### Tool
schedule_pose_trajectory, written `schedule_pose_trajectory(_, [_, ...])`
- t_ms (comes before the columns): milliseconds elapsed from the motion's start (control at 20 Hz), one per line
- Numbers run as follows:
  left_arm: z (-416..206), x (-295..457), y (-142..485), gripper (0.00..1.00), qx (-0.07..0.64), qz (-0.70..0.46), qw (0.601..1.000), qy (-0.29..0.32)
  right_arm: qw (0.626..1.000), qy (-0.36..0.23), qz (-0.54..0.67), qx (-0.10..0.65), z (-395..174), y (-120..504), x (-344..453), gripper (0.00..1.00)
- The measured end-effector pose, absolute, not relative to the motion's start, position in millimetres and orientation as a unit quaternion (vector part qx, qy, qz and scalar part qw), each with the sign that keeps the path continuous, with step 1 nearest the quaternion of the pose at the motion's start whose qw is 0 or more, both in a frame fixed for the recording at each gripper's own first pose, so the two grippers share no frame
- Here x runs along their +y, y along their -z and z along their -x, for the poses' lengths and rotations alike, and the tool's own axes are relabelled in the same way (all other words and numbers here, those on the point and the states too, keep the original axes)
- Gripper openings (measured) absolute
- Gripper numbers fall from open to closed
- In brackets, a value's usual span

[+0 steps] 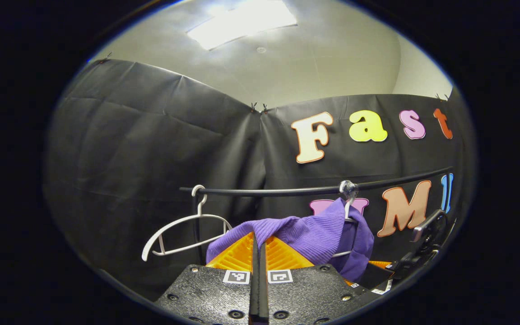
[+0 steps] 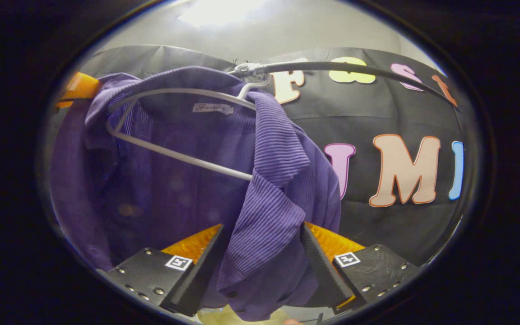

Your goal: Grasp the clothes on the hanger with both hands and then place them into the laundry hamper below.

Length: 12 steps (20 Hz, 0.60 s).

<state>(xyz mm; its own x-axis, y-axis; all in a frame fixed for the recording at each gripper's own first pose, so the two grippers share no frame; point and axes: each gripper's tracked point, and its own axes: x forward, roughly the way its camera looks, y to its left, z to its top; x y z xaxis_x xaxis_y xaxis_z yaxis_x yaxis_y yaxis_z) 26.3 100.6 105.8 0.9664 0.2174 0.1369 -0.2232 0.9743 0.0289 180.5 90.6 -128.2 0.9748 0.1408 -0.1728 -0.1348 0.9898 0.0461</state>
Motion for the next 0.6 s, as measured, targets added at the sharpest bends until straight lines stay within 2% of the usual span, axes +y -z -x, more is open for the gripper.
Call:
schedule_pose_trajectory(200, [-28.2,107.9,-104.3,0.0,-0.065,-0.021,0.991,-0.117,0.993,-0.053,-0.011,0.106,-192.3,143.2,83.6,0.94])
schedule_pose_trajectory(300, [-29.2,110.3,-105.8,0.0,-0.067,-0.023,0.99,-0.12,0.993,-0.038,-0.008,0.114,-194.1,149.2,76.0,0.69])
schedule_pose_trajectory(350, [-29.9,111.0,-106.5,0.0,-0.067,-0.024,0.99,-0.12,0.992,-0.034,-0.006,0.119,-194.6,150.7,71.8,0.5])
schedule_pose_trajectory(450, [-31.4,113.8,-107.3,0.01,-0.069,-0.024,0.99,-0.121,0.991,-0.026,-0.004,0.129,-195.2,155.8,64.9,0.38])
schedule_pose_trajectory(500, [-31.8,114.2,-108.1,0.02,-0.069,-0.023,0.99,-0.121,0.992,-0.016,-0.003,0.128,-196.6,155.4,59.4,0.41])
schedule_pose_trajectory(600, [-32.7,116.1,-108.4,0.02,-0.071,-0.025,0.99,-0.122,0.991,0.005,-0.002,0.131,-196.7,154.6,46.0,0.07])
